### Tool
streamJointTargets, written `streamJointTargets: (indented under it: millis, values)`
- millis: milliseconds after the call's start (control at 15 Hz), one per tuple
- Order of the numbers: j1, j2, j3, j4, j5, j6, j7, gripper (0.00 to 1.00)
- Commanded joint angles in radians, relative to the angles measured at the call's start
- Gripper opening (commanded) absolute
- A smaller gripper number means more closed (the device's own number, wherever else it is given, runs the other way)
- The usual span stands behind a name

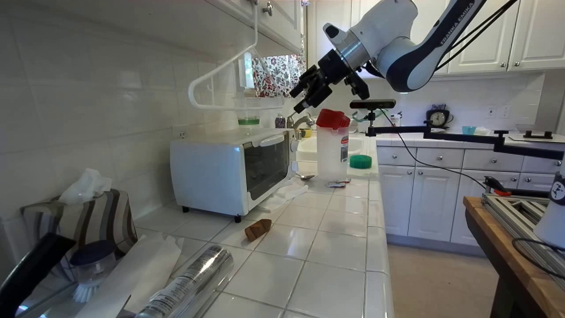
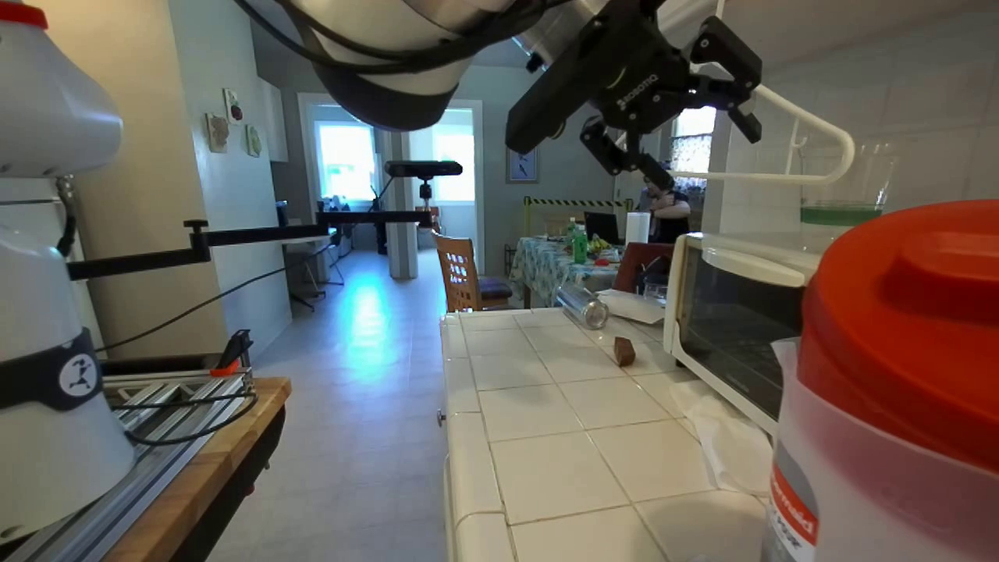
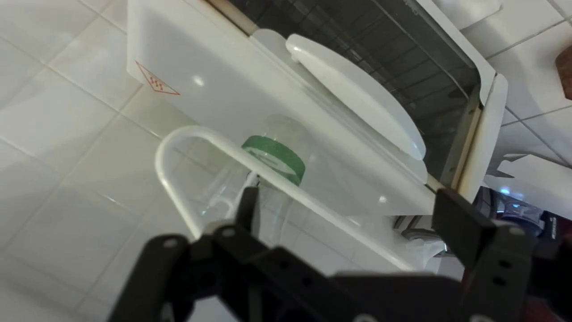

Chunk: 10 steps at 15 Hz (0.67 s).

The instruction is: Put the coat hanger on the counter

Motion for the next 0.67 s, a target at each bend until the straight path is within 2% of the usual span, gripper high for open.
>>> streamJointTargets:
  millis: [0, 600]
  values:
    - [-0.005, 0.009, -0.004, 0.022, -0.023, 0.021, -0.002, 1.0]
    - [-0.013, -0.014, -0.013, 0.045, -0.033, 0.0, 0.006, 1.0]
